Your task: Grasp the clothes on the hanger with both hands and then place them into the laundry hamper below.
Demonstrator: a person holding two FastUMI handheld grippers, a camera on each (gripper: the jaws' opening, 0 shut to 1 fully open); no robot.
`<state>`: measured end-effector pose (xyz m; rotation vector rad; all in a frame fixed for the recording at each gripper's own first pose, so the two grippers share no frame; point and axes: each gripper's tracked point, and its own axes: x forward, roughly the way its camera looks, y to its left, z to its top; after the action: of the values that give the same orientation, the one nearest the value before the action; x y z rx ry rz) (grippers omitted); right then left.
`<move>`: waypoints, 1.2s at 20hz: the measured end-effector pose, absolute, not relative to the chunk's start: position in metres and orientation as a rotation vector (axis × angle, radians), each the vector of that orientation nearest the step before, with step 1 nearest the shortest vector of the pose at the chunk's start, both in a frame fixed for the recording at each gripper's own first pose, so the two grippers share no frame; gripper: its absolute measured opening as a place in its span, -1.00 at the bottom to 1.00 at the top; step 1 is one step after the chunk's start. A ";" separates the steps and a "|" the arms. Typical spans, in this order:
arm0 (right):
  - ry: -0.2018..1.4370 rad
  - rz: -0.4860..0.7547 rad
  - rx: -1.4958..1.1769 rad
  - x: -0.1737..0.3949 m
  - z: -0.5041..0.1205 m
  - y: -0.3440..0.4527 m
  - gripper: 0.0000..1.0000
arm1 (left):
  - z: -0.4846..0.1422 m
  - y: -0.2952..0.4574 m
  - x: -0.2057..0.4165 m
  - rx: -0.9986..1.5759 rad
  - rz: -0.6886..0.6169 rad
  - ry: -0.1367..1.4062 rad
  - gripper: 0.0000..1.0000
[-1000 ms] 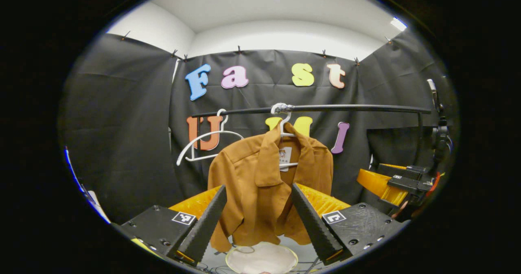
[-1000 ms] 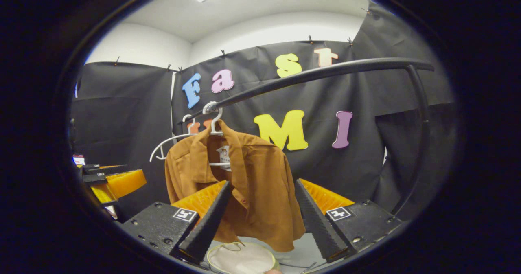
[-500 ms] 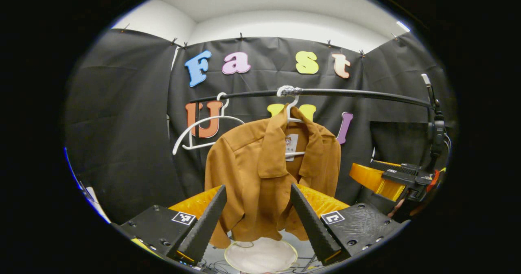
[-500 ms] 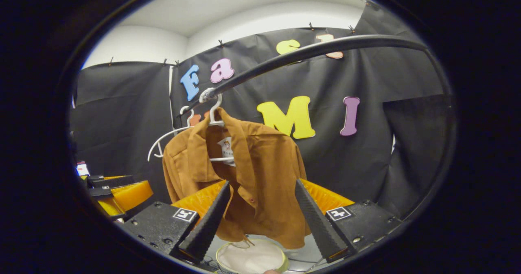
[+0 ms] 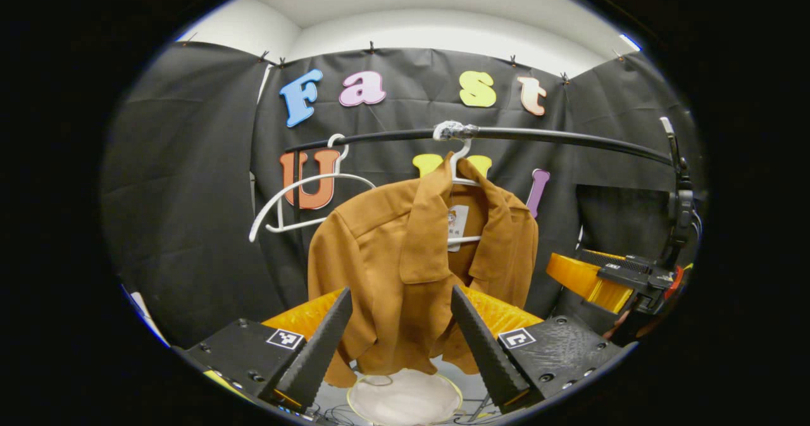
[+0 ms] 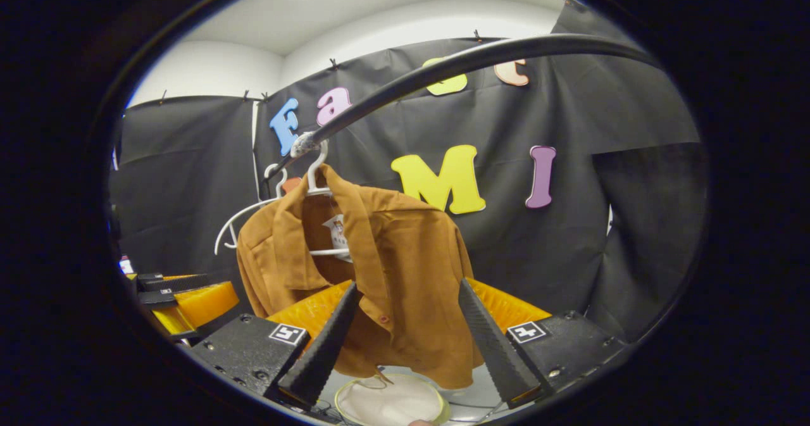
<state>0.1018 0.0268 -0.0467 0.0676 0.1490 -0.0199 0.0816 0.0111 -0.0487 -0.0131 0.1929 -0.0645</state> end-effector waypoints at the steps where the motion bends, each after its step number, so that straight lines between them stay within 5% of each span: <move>1: 0.155 -0.019 0.066 0.107 -0.049 0.027 1.00 | -0.050 0.012 0.087 -0.015 -0.067 0.196 0.92; 5: 0.191 -0.001 0.087 0.127 -0.060 0.031 1.00 | -0.052 0.010 0.105 -0.028 -0.069 0.201 0.82; 8: 0.221 0.010 0.122 0.144 -0.068 0.033 1.00 | -0.062 0.000 0.117 -0.059 -0.084 0.230 1.00; 24: 0.303 0.141 0.358 0.211 -0.092 0.070 0.94 | -0.091 -0.020 0.179 -0.202 -0.073 0.341 0.92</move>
<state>0.2114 0.0697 -0.0920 0.3584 0.3031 0.1409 0.1786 -0.0200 -0.0907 -0.2015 0.3409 -0.0735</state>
